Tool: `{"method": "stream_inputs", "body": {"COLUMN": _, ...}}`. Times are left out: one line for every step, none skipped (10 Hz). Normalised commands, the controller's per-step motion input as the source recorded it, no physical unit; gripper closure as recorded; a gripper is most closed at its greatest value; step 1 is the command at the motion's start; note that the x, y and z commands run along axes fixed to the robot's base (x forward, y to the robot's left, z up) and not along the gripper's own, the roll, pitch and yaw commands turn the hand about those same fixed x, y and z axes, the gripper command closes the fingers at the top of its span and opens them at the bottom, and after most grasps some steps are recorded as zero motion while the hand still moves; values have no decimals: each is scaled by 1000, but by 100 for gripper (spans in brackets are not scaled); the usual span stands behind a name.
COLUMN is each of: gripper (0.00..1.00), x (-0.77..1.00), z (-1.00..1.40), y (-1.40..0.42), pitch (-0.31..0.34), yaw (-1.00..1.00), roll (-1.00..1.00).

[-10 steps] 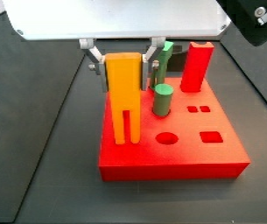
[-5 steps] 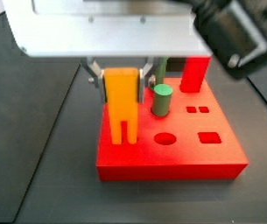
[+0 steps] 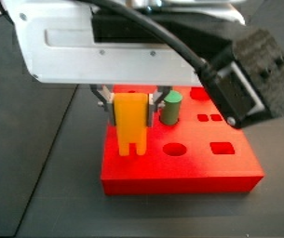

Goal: Pick up the square-circle object. Move up. Rotate the square-circle object. Move to above the board. Insert the square-circle object.
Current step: Insert the square-circle object.

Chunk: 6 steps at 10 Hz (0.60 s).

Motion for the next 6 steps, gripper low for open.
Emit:
{"method": "stream_inputs", "body": {"gripper": 100, "x": 286, "z": -334, "y": 0, "pitch": 26, "yaw": 0, "roll": 99}}
{"method": "stream_inputs", "body": {"gripper": 100, "x": 129, "z": -286, "y": 0, "pitch": 4, "yaw": 0, "roll": 49}}
{"method": "stream_inputs", "body": {"gripper": 100, "x": -3, "z": -254, "y": 0, "pitch": -36, "yaw": 100, "roll": 11}}
{"method": "stream_inputs", "body": {"gripper": 100, "x": 0, "z": -31, "y": 51, "pitch": -171, "yaw": 86, "roll": -61}}
{"method": "stream_inputs", "body": {"gripper": 100, "x": 0, "z": 0, "y": 0, "pitch": -19, "yaw": 0, "roll": 0}}
{"method": "stream_inputs", "body": {"gripper": 100, "x": 0, "z": 0, "y": 0, "pitch": 0, "yaw": 0, "roll": 0}}
